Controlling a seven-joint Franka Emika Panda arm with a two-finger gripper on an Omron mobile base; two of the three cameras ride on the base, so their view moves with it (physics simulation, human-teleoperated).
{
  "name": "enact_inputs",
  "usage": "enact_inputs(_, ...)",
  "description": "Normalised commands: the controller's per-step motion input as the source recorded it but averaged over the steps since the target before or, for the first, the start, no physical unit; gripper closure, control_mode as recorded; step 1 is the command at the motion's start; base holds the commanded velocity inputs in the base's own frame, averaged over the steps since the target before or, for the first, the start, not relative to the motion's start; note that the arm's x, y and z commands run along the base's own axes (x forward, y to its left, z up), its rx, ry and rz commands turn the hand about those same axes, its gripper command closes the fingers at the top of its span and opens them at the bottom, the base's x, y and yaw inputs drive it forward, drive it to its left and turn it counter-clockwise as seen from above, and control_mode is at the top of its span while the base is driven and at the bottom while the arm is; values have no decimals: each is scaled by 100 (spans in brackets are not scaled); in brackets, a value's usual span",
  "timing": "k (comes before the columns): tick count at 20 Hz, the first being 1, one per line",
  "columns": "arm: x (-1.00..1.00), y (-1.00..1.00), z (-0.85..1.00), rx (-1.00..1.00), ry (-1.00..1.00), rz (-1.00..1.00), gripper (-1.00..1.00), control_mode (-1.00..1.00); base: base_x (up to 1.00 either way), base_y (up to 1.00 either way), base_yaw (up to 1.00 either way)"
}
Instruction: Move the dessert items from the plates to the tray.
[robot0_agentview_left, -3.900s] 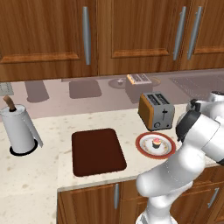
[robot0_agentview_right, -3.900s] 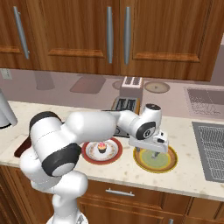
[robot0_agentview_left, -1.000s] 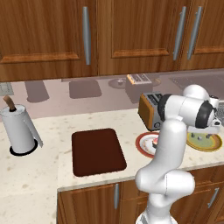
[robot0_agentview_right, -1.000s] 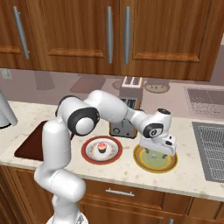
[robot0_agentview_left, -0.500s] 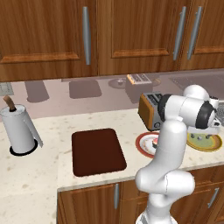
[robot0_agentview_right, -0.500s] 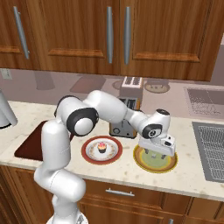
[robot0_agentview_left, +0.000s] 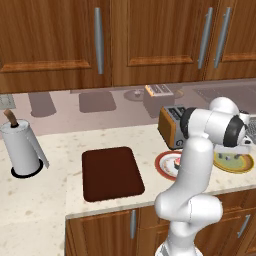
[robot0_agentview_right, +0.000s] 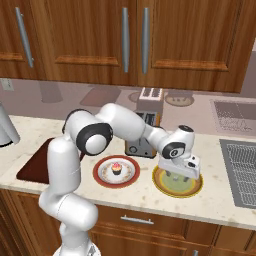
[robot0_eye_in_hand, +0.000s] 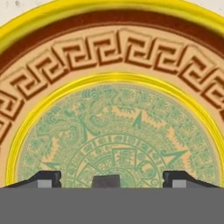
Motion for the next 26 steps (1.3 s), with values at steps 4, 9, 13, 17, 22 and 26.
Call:
enact_inputs(4, -8, 0, -2, 0, 3, 0, 100, -100, 0, 0, 0)
enact_inputs(9, -7, 0, -6, 0, 5, 0, 100, -100, 0, 0, 0)
enact_inputs(13, 0, 0, -2, 0, 1, 0, 100, -100, 0, 0, 0)
enact_inputs(17, -11, 0, 2, 0, -1, 0, 100, -100, 0, 0, 0)
enact_inputs(22, -37, 8, 21, 0, -5, 0, 100, -100, 0, 0, 0)
enact_inputs(26, -46, 27, 41, 0, -16, 0, 100, -100, 0, 0, 0)
